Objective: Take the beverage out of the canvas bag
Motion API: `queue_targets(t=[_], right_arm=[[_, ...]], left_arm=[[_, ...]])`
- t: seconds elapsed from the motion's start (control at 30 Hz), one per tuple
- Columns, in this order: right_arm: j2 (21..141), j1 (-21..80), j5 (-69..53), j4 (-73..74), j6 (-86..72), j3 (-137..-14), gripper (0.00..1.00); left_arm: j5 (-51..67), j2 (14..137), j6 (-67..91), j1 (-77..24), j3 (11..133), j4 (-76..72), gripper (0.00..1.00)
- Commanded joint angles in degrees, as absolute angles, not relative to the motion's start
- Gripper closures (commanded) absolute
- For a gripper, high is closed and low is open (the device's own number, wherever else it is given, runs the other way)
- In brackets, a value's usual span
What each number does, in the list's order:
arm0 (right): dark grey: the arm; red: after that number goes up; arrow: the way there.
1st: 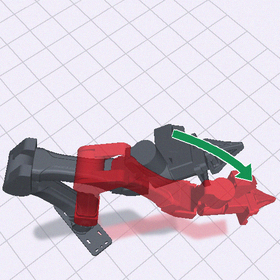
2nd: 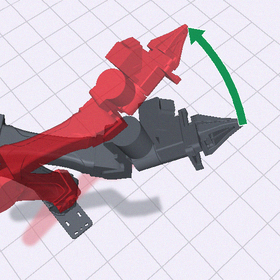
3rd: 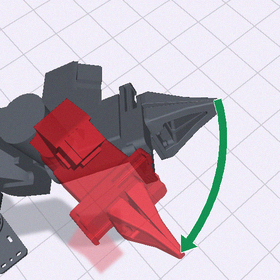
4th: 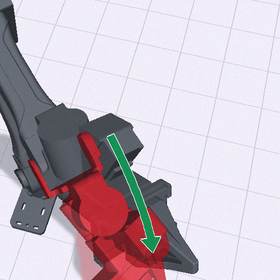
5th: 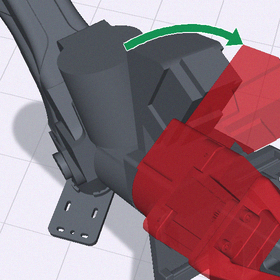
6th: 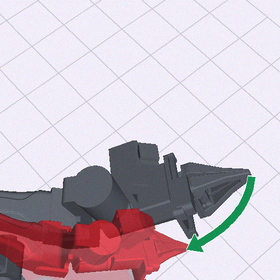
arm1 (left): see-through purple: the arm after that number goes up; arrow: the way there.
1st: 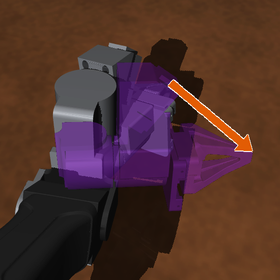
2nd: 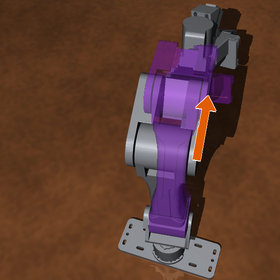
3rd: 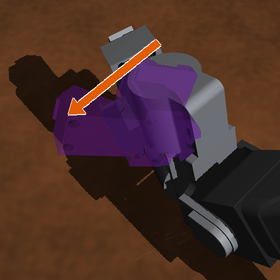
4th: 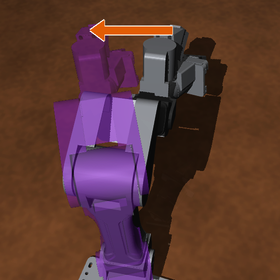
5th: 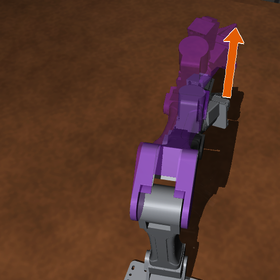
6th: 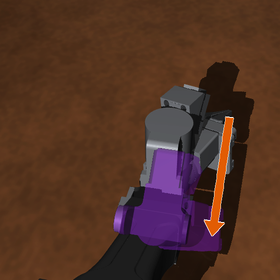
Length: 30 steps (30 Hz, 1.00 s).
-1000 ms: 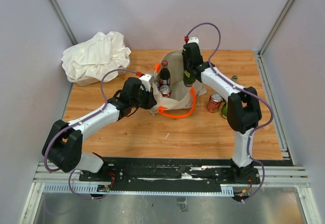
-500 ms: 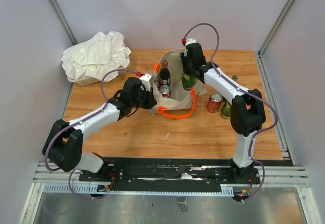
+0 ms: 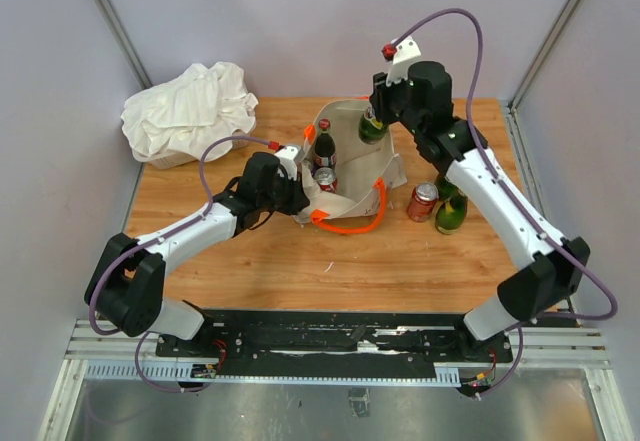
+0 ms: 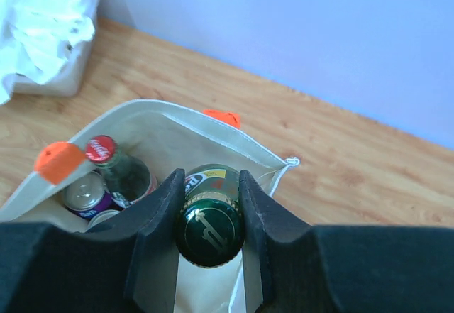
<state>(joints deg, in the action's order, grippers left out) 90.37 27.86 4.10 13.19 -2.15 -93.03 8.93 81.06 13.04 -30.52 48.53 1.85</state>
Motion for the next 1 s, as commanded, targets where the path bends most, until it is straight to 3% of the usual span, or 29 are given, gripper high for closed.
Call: queue_targets(t=[0.0, 0.5, 0.8, 0.97], right_arm=[[80.82, 31.1, 7.04, 7.19, 2.48, -92.96, 0.99], [55.26, 36.97, 24.68, 17.04, -0.79, -76.93, 0.99], [54.43, 36.94, 26.75, 26.09, -8.69, -71.7, 0.99], [53.24, 37.02, 26.36, 23.73, -12.35, -63.0, 0.99]], left_arm=[[6.54, 82.29, 11.79, -30.23, 48.16, 2.08, 0.86], [6.51, 80.77, 10.17, -30.24, 48.42, 3.21, 0.86], [6.36, 80.74, 9.04, -30.23, 49.84, 4.54, 0.86], [6.47, 80.51, 9.81, -30.23, 49.5, 4.1, 0.86]])
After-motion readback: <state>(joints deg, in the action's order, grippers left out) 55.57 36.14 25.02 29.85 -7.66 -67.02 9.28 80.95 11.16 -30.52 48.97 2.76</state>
